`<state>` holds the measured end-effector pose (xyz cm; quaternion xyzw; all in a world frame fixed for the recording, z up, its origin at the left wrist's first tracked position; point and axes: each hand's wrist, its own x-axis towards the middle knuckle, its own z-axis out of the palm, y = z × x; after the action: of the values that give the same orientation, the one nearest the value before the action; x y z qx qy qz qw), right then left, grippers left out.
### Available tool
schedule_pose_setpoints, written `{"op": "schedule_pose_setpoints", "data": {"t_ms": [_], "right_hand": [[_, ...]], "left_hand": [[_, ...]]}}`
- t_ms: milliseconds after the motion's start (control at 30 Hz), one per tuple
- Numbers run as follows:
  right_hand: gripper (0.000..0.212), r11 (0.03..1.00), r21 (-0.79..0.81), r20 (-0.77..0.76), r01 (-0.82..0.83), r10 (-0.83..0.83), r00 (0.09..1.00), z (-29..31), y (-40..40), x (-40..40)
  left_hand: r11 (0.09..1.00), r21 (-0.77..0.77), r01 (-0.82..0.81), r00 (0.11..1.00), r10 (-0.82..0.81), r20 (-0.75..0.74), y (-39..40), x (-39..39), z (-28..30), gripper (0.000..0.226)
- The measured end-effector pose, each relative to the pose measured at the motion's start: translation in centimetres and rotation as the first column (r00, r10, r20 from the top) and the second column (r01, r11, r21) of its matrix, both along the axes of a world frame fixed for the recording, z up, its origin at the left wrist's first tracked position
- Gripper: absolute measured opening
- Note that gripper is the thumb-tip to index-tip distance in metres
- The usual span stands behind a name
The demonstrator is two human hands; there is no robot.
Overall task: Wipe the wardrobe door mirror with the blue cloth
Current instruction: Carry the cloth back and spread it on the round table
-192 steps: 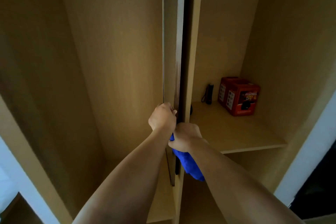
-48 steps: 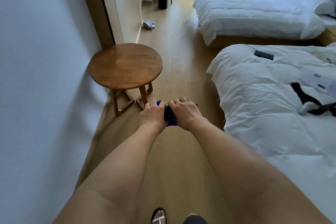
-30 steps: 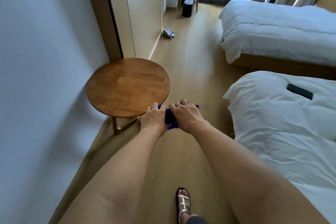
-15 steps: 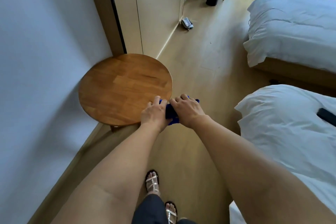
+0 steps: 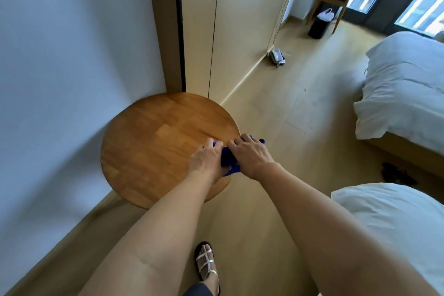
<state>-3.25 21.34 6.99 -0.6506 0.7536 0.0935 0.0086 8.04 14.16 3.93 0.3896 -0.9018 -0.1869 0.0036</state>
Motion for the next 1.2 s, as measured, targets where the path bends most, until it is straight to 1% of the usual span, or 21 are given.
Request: {"op": "schedule_pose_setpoints", "data": {"t_ms": [133,300,400,533,700,867,1067,1200], "right_hand": [[0.036,0.998,0.022,0.014,-0.059,0.059,0.998,-0.5,-5.2,-2.6],[0.035,0.985,0.048,0.048,-0.165,0.163,0.985,-1.9,-10.4,-3.6],[0.033,0.967,0.058,0.067,-0.247,0.243,0.968,-2.6,-13.5,-3.8],[0.032,0.934,0.048,0.107,-0.354,0.348,0.931,-3.3,-17.7,-4.2],[0.035,0.874,0.049,0.116,-0.483,0.476,0.872,-4.1,-22.7,-6.2],[0.032,0.783,0.064,0.124,-0.619,0.609,0.783,-4.8,-26.5,-10.0],[0.035,0.686,0.074,0.219,-0.724,0.697,0.683,-6.7,-29.8,-13.3],[0.031,0.624,0.066,0.232,-0.778,0.749,0.620,-9.0,-30.8,-13.4]], "left_hand": [[0.995,0.039,-0.087,0.996,0.087,-0.003,-4.2,-2.1,-0.3,0.053],[0.976,0.091,-0.197,0.980,0.192,0.054,-8.1,-2.4,-1.1,0.047],[0.957,0.104,-0.271,0.960,0.262,0.096,-10.1,-2.2,-1.7,0.045],[0.924,0.098,-0.371,0.926,0.359,0.119,-12.9,-2.3,-2.6,0.050],[0.839,0.101,-0.535,0.842,0.519,0.151,-15.8,-4.6,-3.5,0.054],[0.740,0.084,-0.668,0.744,0.660,0.105,-17.0,-8.5,-4.1,0.045],[0.625,0.052,-0.779,0.625,0.765,0.158,-17.8,-12.4,-4.9,0.042],[0.529,0.090,-0.844,0.536,0.828,0.162,-17.7,-13.2,-6.6,0.042]]}}
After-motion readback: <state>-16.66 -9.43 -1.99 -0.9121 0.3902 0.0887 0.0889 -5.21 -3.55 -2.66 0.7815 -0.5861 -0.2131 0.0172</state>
